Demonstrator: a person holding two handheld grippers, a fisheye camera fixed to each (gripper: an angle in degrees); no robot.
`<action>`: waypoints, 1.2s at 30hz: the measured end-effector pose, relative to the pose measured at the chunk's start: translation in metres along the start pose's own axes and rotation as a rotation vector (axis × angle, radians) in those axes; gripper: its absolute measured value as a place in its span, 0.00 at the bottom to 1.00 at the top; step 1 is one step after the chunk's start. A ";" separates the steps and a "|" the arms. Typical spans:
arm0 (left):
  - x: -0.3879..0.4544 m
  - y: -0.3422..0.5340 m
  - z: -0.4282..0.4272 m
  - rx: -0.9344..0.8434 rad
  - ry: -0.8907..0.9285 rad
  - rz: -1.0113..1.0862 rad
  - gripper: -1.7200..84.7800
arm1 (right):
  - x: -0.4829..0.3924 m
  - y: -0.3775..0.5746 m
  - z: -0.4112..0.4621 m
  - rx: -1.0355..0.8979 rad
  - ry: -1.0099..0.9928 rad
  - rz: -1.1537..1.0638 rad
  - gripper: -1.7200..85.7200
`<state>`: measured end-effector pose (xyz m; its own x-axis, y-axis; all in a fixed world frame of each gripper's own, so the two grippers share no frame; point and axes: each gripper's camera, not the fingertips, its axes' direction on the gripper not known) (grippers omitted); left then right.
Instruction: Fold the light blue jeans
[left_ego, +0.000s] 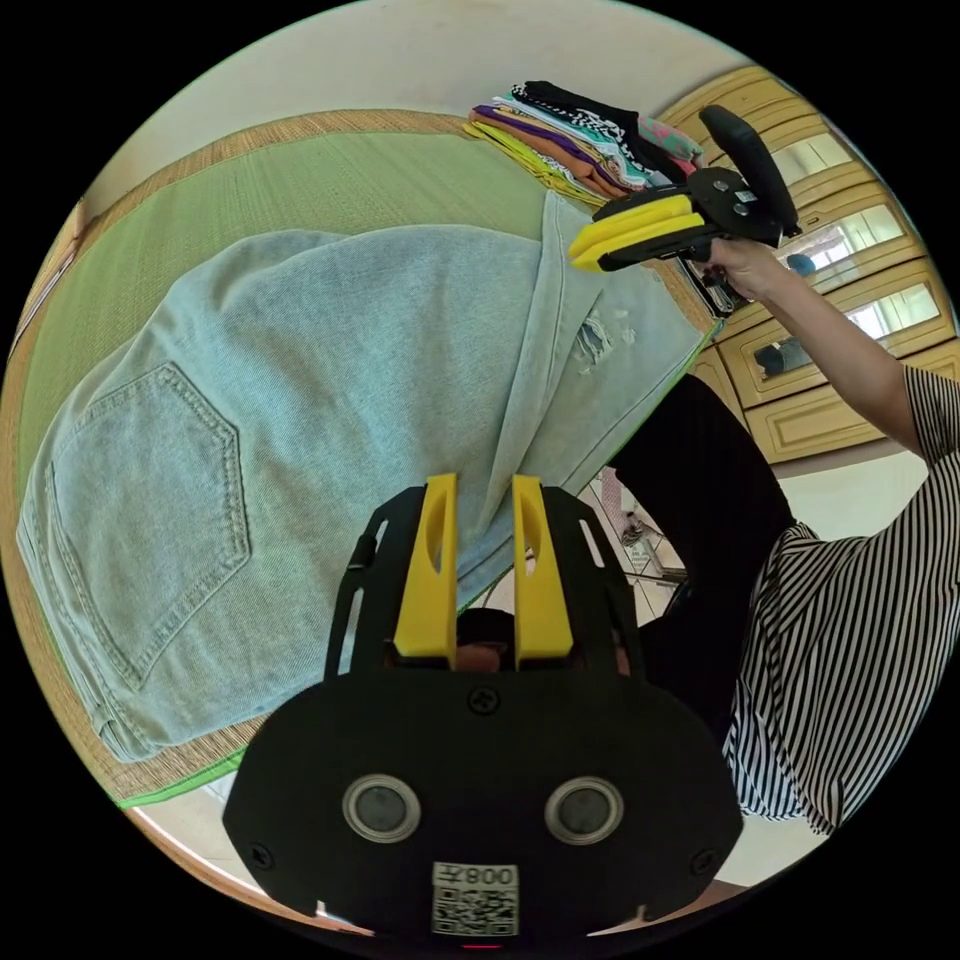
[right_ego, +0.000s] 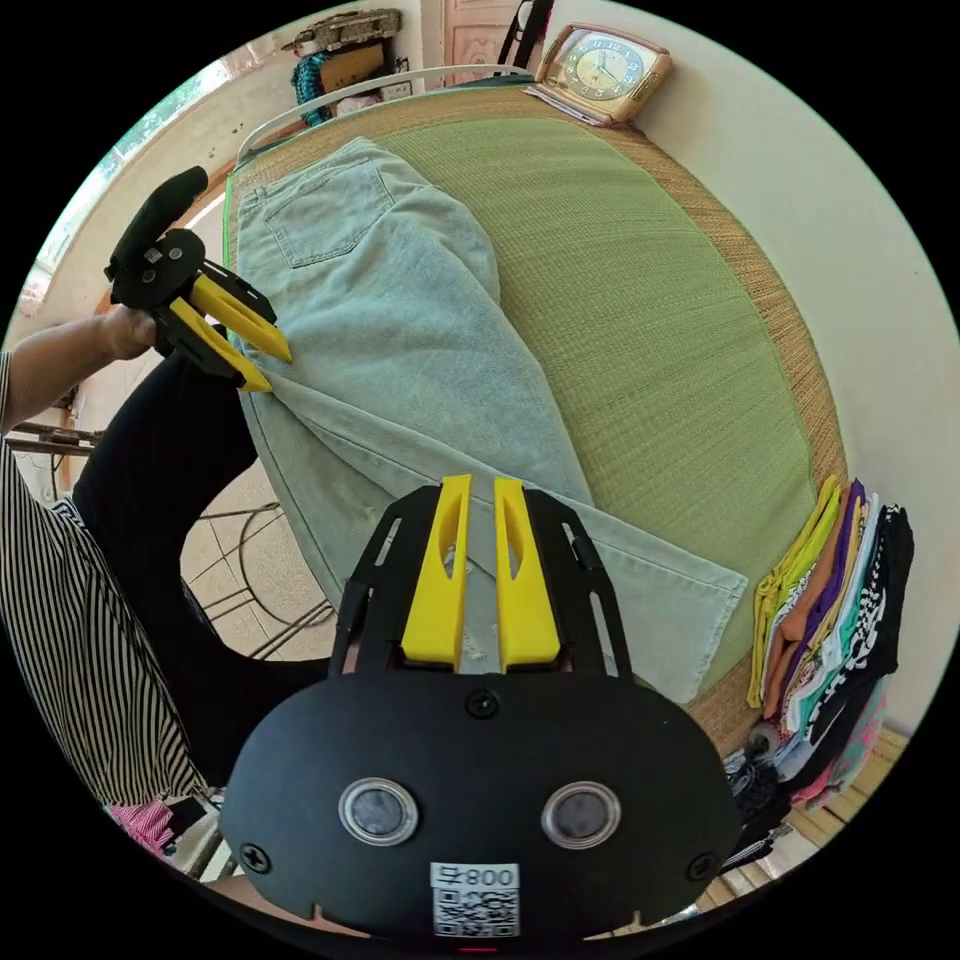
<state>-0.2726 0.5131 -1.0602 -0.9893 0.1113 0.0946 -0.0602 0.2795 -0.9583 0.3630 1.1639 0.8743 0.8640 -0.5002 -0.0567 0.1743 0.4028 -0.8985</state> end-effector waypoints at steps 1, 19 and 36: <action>0.002 -0.005 0.006 -0.008 0.003 -0.003 0.12 | 0.002 -0.004 0.000 -0.008 0.030 -0.027 0.08; 0.043 -0.054 0.070 -0.061 -0.038 -0.025 0.08 | -0.002 -0.058 0.015 -0.174 -0.056 -0.233 0.04; 0.110 -0.078 0.081 0.003 -0.088 0.055 0.04 | -0.013 0.004 -0.087 -0.019 -0.091 -0.075 0.02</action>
<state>-0.3872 0.4259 -0.9968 -0.9990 0.0418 0.0176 -0.0056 0.2723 -0.9622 0.3116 1.1053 0.8332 0.8883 -0.4564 0.0504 0.2322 0.3517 -0.9069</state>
